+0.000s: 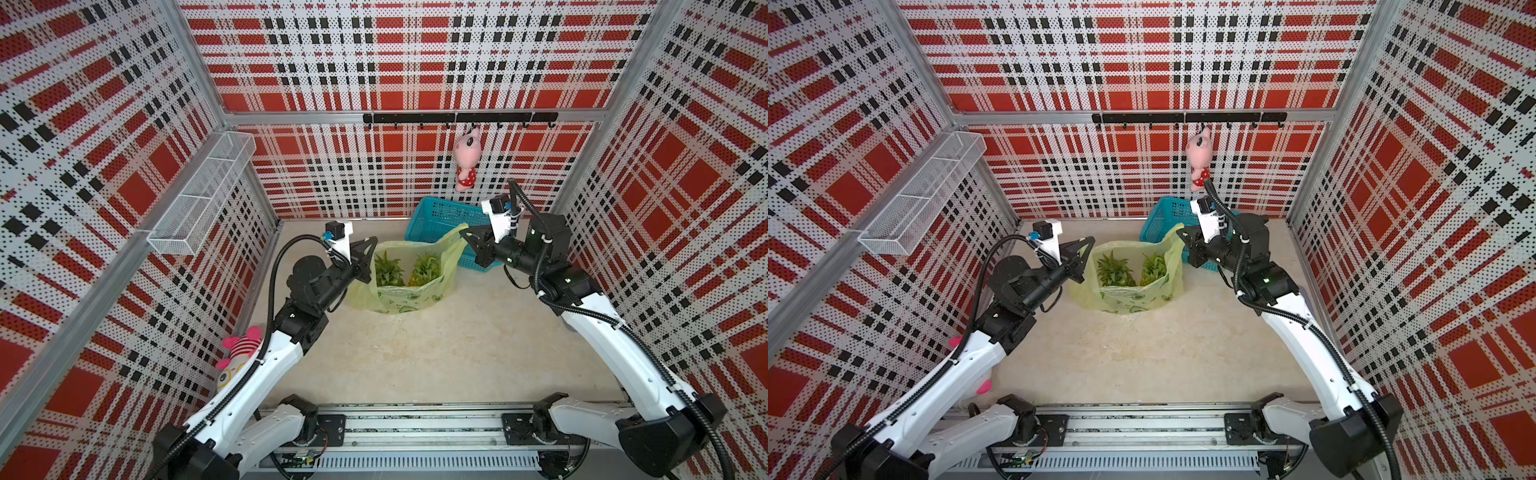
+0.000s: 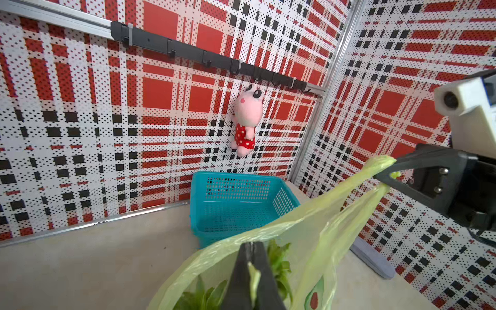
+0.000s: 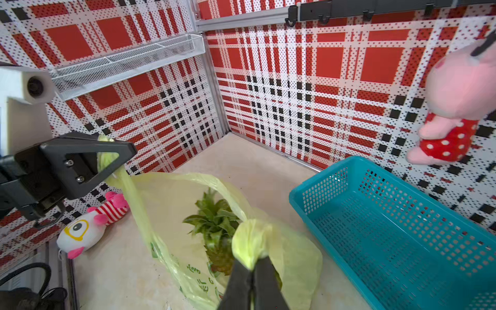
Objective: Place the pineapple into a plastic bag & tie a knot
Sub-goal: Adjust the plastic bag at the center of the board.
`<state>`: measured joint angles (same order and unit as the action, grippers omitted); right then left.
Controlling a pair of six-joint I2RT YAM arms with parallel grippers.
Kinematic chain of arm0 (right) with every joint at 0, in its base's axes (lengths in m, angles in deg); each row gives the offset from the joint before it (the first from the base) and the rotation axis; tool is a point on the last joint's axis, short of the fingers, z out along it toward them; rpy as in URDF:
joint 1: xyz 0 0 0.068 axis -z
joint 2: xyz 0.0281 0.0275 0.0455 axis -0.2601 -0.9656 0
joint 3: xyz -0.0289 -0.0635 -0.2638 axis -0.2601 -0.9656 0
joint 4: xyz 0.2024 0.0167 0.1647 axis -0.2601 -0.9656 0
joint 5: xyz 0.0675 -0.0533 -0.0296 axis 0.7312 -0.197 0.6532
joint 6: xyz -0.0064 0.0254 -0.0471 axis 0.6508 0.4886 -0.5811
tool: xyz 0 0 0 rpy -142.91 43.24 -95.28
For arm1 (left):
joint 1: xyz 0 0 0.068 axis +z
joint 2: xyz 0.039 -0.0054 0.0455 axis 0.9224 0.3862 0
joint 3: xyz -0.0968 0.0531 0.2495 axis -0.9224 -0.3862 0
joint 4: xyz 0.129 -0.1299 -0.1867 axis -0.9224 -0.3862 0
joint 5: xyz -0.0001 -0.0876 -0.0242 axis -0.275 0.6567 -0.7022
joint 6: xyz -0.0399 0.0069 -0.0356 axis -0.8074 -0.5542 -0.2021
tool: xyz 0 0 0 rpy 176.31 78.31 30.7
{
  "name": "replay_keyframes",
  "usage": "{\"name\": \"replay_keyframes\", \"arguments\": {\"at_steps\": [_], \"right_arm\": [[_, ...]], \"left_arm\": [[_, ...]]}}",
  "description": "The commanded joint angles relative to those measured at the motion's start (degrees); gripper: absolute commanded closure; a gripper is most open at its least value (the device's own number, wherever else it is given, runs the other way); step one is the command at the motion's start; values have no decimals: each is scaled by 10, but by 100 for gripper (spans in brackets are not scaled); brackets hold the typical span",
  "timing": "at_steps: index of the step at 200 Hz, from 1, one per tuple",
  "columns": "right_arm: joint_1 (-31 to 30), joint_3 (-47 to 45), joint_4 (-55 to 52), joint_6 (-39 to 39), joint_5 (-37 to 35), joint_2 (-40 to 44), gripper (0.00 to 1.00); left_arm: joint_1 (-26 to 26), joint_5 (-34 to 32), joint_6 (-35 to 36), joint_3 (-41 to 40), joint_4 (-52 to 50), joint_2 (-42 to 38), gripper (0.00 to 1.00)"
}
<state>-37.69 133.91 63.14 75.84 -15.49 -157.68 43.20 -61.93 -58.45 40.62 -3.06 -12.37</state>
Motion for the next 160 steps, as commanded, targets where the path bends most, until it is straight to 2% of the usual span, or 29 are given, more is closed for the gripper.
{"name": "replay_keyframes", "arguments": {"at_steps": [1, 31, 67, 104, 117, 149, 160], "right_arm": [[-14, 17, 1, -27, 41, -17, 100], [-50, 28, -35, -63, 63, -51, 100], [-97, 70, -84, -110, 55, -117, 100], [-101, 101, -90, -110, 53, -139, 100], [-100, 95, -69, -99, 24, -119, 88], [-74, 63, -17, -61, -28, -50, 42], [-57, 48, 4, -42, -43, -24, 32]], "left_arm": [[3, 25, -2, 27, 43, 10, 100], [3, 50, -4, 32, 61, 41, 100], [2, 74, -3, 54, 75, 89, 100], [7, 97, 13, 65, 83, 116, 100], [13, 107, 18, 66, 82, 122, 100], [20, 124, 32, 68, 84, 134, 100], [23, 126, 35, 68, 86, 138, 100]]}}
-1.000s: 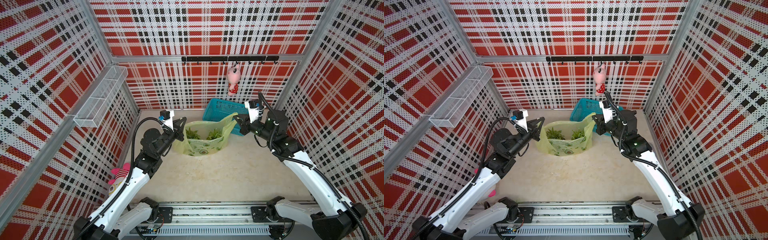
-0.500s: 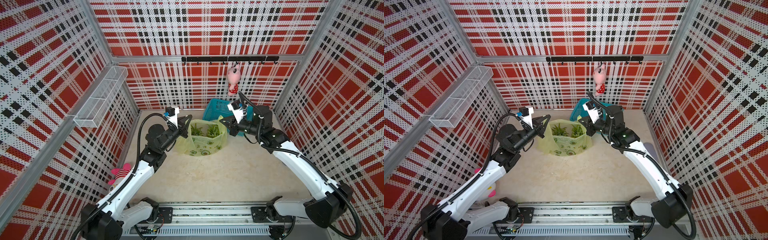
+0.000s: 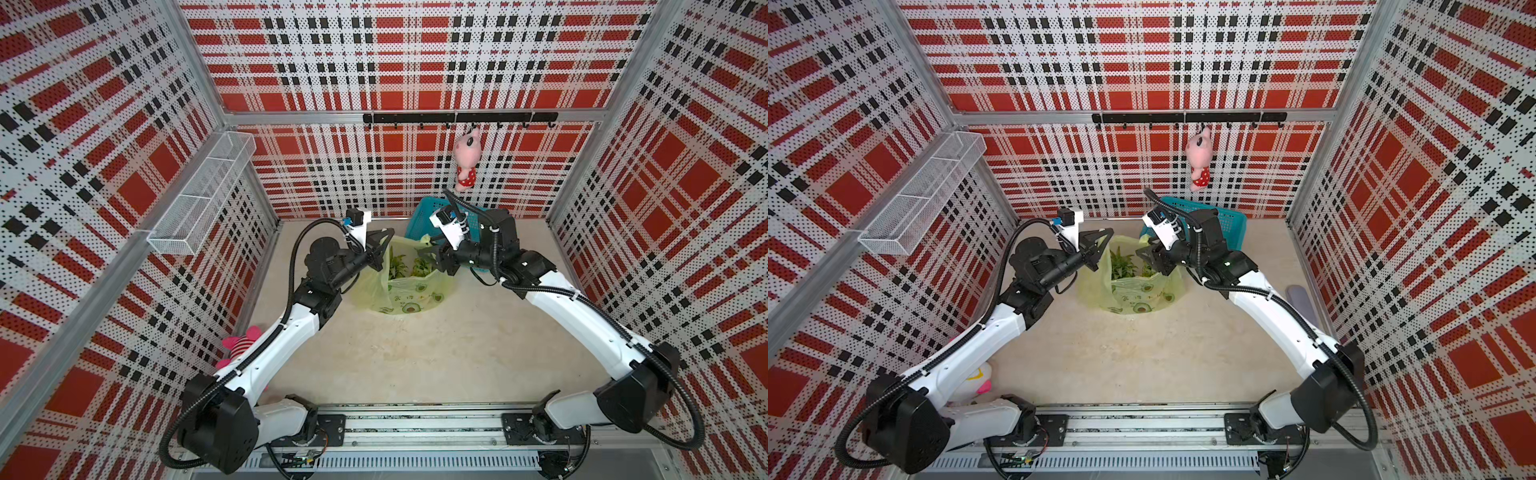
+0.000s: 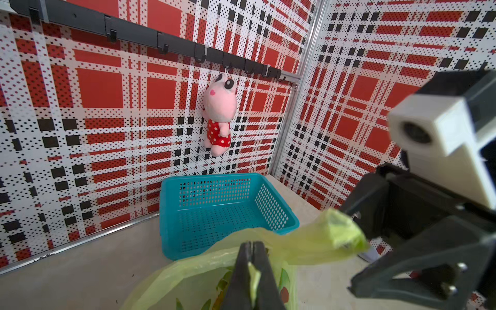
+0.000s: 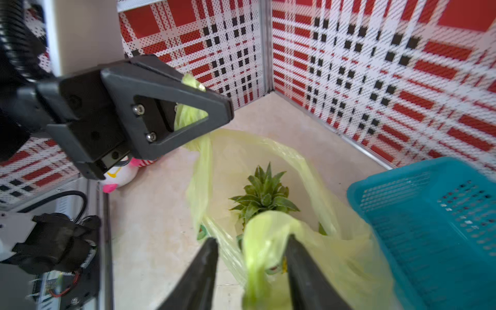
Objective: Place the pineapple into a plastic bag & tie a knot
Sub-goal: Adjust the plastic bag at the center of the board.
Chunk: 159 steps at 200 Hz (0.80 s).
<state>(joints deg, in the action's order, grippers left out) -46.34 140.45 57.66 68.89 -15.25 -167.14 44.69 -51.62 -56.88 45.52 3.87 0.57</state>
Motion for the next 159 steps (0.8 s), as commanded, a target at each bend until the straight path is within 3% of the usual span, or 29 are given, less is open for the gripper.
{"name": "replay_keyframes", "arguments": {"at_steps": [1, 39, 73, 101, 130, 159], "right_arm": [[31, -19, 61, 29, -46, 72, 32], [86, -32, 112, 124, -48, 92, 26], [108, 17, 96, 176, -118, 36, 29], [120, 67, 81, 176, -118, -29, 31], [117, 112, 68, 108, 11, -103, 36], [82, 132, 46, 30, 114, -135, 33]], "left_arm": [[7, 23, 19, 19, 17, 9, 100], [11, 34, 26, 23, 29, 21, 100], [18, 29, 23, 30, 42, 35, 100], [19, 26, 22, 38, 47, 45, 100], [20, 34, 26, 50, 49, 61, 100], [23, 48, 36, 64, 49, 83, 100]]}}
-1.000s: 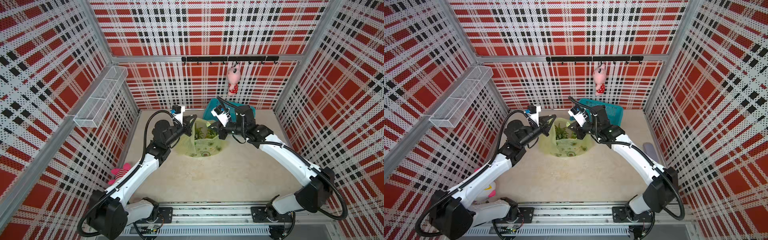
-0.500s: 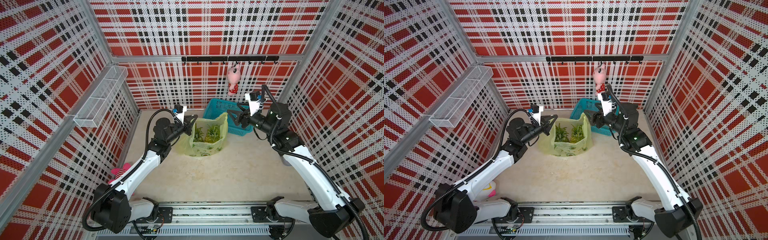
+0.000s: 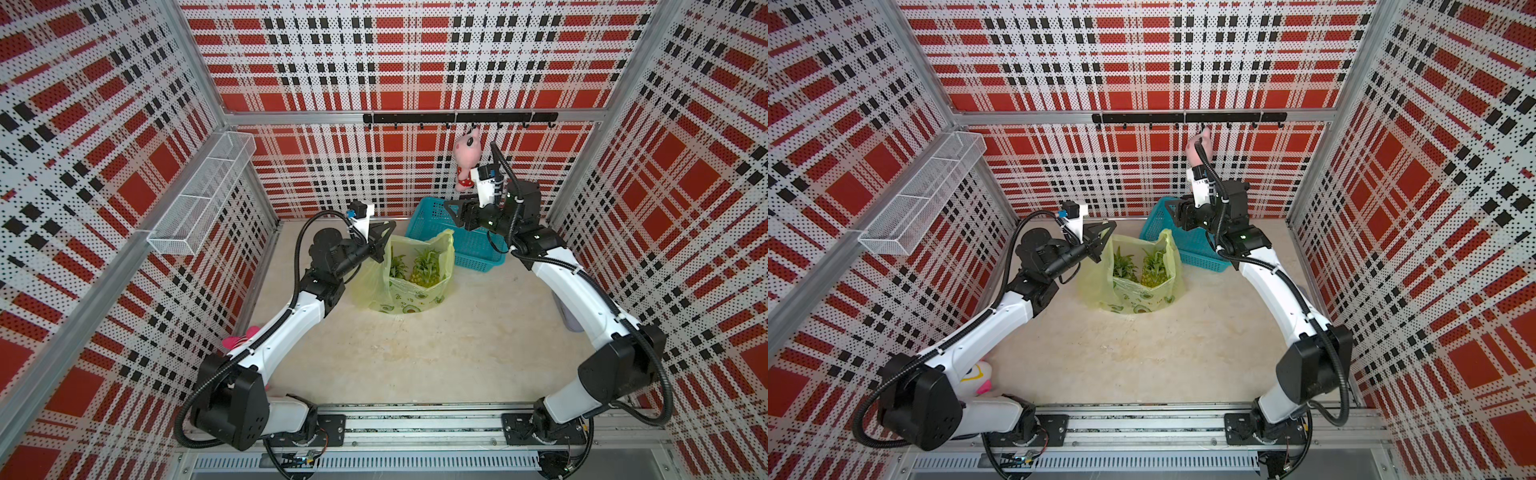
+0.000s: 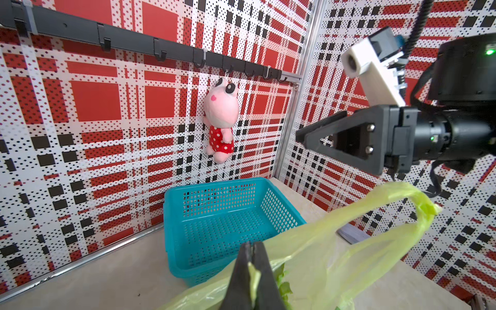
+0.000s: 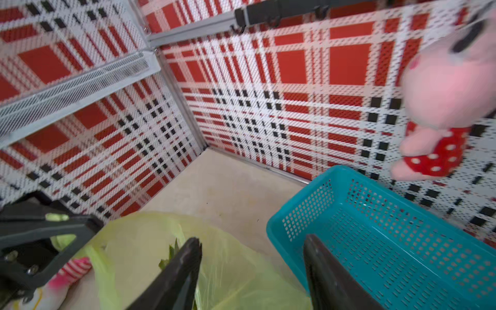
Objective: Place the pineapple into a plastic bag & tie a knot
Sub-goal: Adjust the plastic bag at the center of the board, then cross the plastic bag at the center of the board.
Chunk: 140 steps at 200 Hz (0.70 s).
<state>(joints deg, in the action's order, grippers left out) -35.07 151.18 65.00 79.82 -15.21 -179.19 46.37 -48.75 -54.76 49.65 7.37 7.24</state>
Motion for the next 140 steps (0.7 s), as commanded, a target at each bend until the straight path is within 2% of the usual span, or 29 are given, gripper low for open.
{"name": "replay_keyframes", "arguments": {"at_steps": [1, 34, 64, 140], "right_arm": [[-32, 26, -29, -82, 116, -16, 33], [-75, 33, -59, -144, 130, -43, 30], [-90, 22, -33, -134, 136, -71, 32], [-116, 4, 67, -77, 202, -103, 36]], "left_arm": [[5, 20, 15, 24, 14, 17, 100], [6, 35, 9, 44, 16, 38, 100], [10, 56, -13, 50, 35, 43, 100], [17, 72, -55, 49, 62, 51, 100]]}}
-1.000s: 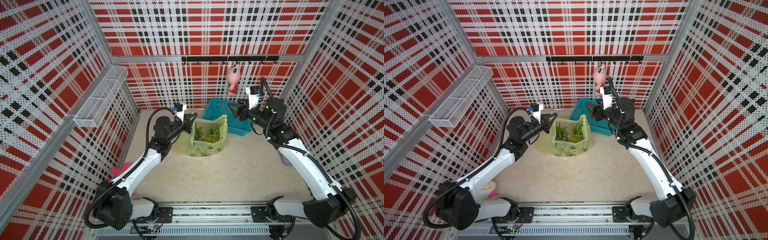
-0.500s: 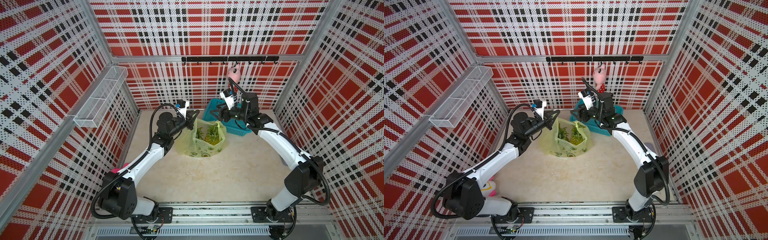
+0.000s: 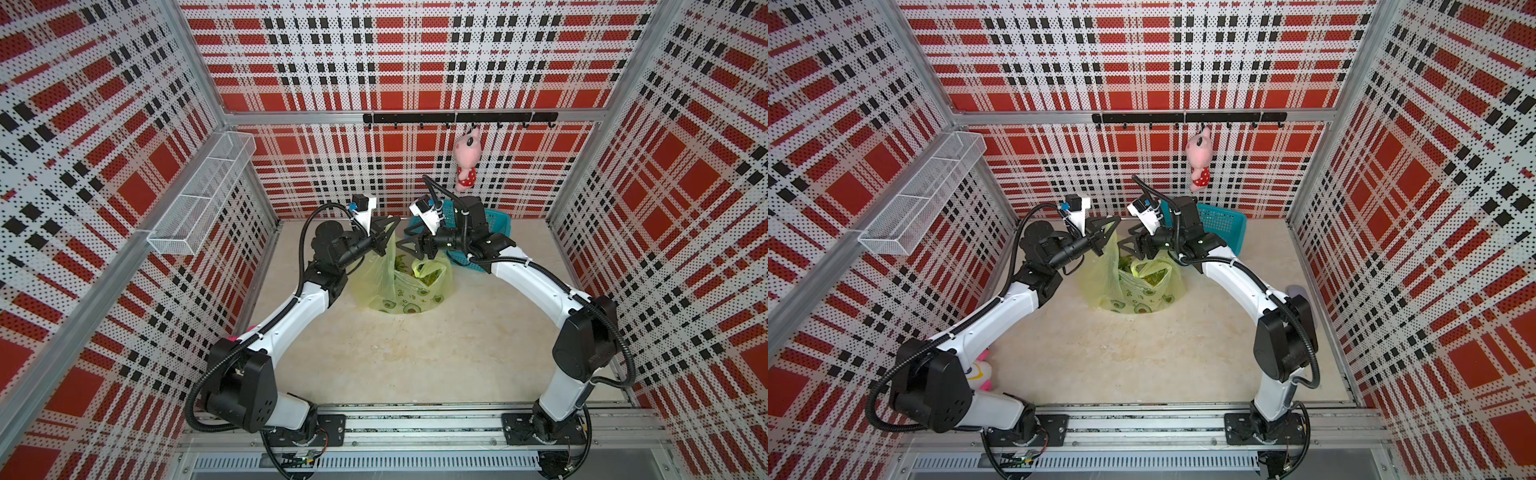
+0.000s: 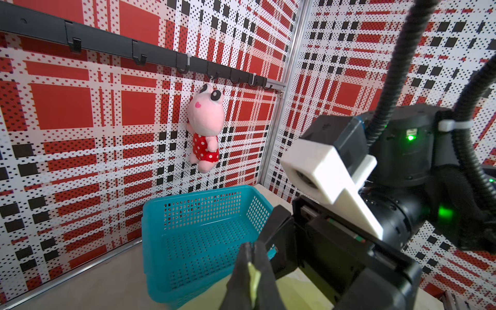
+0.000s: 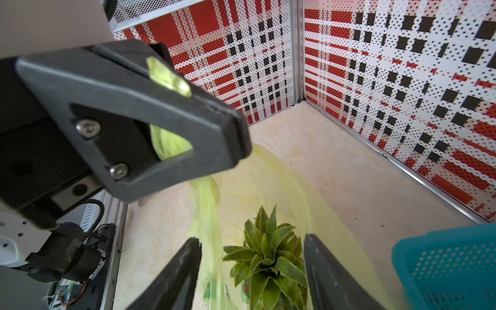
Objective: Place the pineapple into a plastic bag & tie a knot
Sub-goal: Cross the plastic bag at the center of the board.
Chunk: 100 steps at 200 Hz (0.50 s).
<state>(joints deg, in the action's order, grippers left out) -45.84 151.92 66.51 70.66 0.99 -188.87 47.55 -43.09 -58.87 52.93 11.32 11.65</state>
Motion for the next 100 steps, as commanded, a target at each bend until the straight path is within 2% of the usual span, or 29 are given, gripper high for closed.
{"name": "replay_keyframes", "arguments": {"at_steps": [1, 32, 49, 64, 74, 81, 89, 100], "right_arm": [[-9, -3, 52, 15, 41, -7, 37], [-11, 0, 58, 20, 44, -16, 40], [-12, 9, 59, 28, 45, -26, 48], [-13, 14, 68, 42, 46, -33, 62], [-13, 11, 84, 59, 43, -33, 76], [-13, 3, 98, 69, 40, -31, 88], [-14, -7, 115, 80, 34, -26, 98], [-13, -25, 142, 96, 27, -17, 100]], "left_arm": [[4, 15, -15, 16, 23, 7, 100], [5, 25, -20, 19, 25, 9, 100], [5, 32, -25, 18, 29, 7, 98], [6, 32, -29, 14, 34, 4, 96], [9, 32, -36, 13, 37, 1, 93], [13, 31, -41, 10, 41, -2, 90], [18, 26, -47, 5, 45, -7, 80], [28, 17, -55, -9, 56, -20, 63]]}}
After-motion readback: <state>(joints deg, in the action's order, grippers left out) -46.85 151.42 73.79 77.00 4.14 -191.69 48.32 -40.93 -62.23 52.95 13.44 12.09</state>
